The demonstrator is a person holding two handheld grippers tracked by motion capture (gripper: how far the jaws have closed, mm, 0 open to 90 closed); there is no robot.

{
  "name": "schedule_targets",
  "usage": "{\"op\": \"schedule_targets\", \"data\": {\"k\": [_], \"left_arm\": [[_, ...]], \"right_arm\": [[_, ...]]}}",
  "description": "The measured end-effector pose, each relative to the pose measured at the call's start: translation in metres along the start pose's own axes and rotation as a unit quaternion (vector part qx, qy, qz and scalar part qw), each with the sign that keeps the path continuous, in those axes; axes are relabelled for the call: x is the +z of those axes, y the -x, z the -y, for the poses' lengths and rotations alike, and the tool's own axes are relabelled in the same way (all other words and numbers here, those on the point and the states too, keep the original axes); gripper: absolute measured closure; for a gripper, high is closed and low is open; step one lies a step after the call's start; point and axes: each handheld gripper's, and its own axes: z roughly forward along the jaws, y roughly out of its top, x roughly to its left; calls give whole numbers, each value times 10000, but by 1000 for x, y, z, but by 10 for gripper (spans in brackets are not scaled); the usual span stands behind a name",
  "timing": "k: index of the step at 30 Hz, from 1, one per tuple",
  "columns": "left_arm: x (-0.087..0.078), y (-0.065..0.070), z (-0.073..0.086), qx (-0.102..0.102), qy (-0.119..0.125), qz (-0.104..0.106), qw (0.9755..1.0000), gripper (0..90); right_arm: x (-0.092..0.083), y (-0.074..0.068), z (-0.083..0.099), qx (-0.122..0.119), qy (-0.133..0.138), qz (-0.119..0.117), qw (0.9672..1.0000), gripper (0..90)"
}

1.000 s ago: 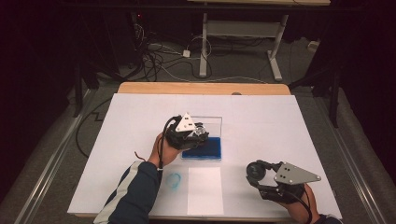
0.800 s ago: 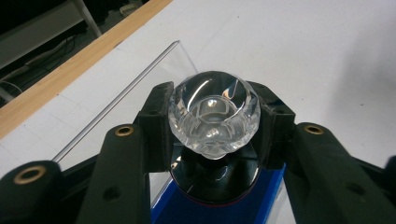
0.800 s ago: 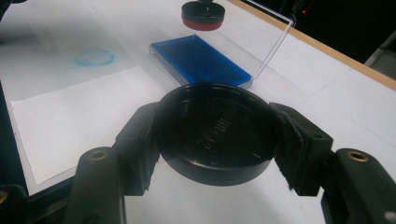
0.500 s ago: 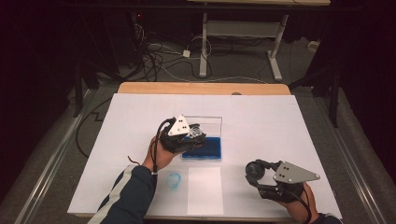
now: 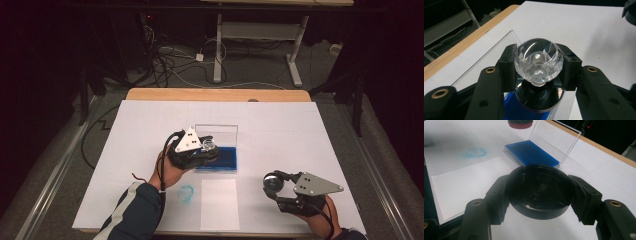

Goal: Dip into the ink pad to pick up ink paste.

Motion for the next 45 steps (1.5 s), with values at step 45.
{"op": "schedule_targets", "data": {"k": [45], "left_arm": [[-26, 29, 15, 93, 138, 257, 9995, 541]], "right_arm": [[4, -3, -1, -39, -62, -35, 10000, 381]]}}
